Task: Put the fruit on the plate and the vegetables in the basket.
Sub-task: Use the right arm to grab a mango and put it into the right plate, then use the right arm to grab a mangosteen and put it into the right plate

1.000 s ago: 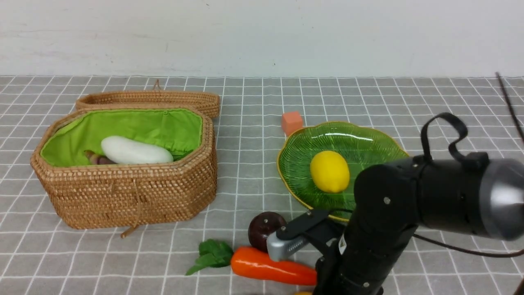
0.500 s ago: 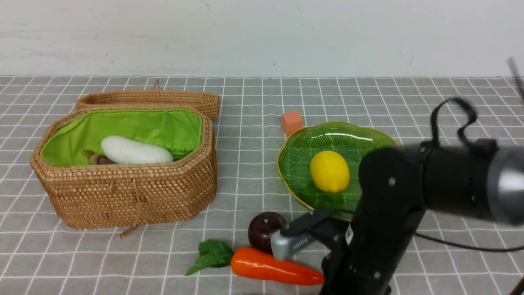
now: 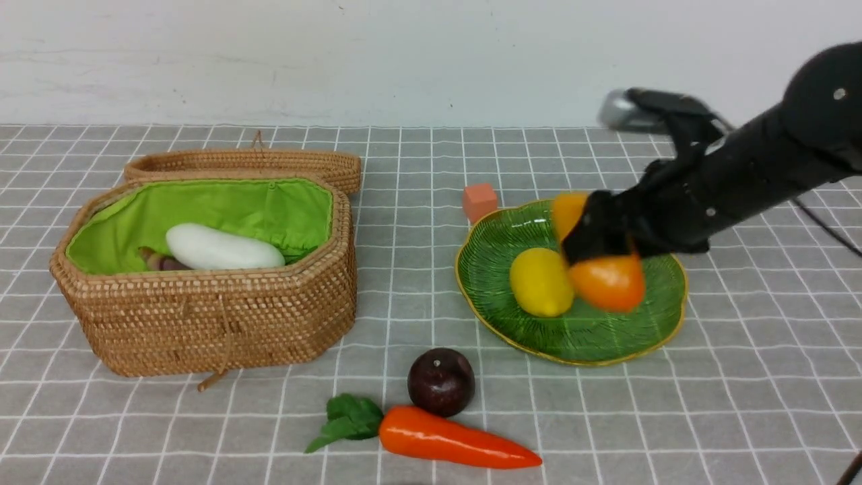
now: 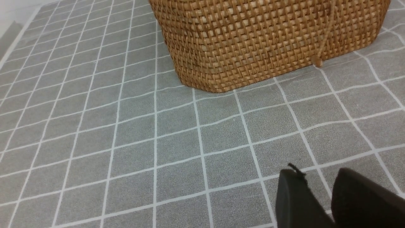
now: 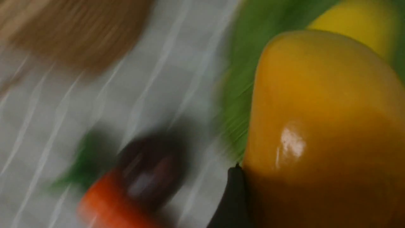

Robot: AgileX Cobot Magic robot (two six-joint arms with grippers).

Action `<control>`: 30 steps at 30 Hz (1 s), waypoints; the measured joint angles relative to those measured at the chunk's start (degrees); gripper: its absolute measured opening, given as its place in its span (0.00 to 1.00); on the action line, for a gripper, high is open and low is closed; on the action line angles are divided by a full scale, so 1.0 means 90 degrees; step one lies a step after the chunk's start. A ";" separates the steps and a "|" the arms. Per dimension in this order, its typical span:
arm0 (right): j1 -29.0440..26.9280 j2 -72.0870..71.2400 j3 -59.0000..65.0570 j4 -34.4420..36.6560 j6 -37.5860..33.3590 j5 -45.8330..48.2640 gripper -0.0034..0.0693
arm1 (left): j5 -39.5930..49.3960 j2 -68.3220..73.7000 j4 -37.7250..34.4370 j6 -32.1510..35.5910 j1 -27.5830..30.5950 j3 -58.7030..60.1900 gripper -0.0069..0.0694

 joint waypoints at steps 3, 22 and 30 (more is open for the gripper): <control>-0.0269 0.0602 0.0000 0.0006 -0.0013 -0.0894 0.84 | 0.0000 0.0000 0.0000 0.0000 0.0000 0.0000 0.33; -0.0286 0.0817 0.0006 -0.0770 -0.0026 -0.1329 0.97 | 0.0000 0.0000 0.0000 0.0000 0.0000 0.0000 0.35; 0.0543 -0.0029 0.0000 -0.0815 -0.0026 -0.0099 0.92 | 0.0000 0.0000 0.0000 0.0000 0.0000 0.0000 0.36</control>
